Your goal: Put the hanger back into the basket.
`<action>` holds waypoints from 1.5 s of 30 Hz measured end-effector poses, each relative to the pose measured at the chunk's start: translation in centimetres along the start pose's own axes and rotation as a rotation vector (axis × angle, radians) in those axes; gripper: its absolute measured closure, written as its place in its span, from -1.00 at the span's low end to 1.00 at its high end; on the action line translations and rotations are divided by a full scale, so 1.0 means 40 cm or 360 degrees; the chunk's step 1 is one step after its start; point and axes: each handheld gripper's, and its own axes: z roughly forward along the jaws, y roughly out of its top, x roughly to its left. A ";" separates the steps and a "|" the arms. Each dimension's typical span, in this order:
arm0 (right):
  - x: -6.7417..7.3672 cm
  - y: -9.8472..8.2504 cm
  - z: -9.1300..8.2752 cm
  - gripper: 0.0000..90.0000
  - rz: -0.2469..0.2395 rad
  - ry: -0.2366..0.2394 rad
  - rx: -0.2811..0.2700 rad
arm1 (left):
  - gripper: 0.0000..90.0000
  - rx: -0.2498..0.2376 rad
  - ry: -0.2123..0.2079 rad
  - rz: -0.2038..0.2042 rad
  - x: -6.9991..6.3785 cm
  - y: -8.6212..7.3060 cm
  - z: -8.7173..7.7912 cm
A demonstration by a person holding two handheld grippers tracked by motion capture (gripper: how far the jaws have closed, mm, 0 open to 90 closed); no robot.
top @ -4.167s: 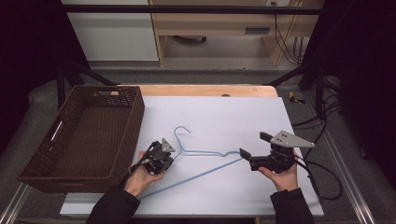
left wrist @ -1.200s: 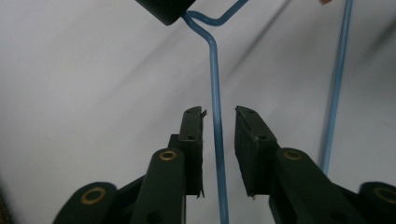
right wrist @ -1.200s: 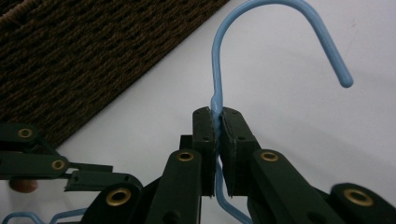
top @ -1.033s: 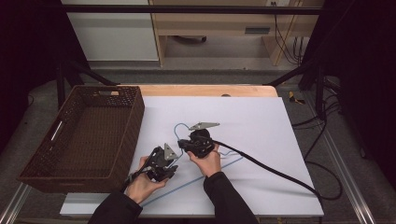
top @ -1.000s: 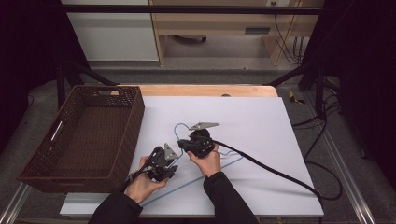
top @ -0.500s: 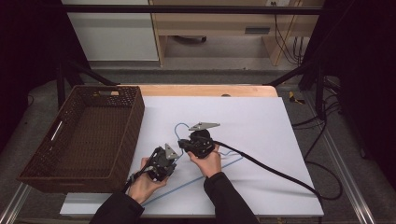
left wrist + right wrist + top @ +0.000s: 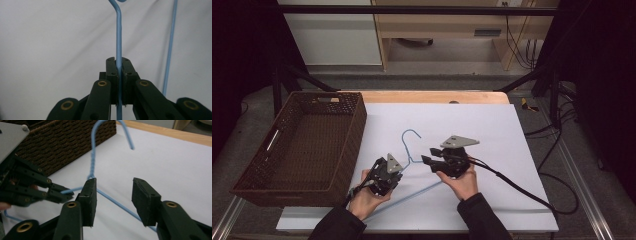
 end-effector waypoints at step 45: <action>-0.145 -0.171 -0.283 -0.89 -0.0012 -0.0257 -0.0114 | 0.93 -0.0342 0.0144 -0.0007 0.100 0.102 -0.299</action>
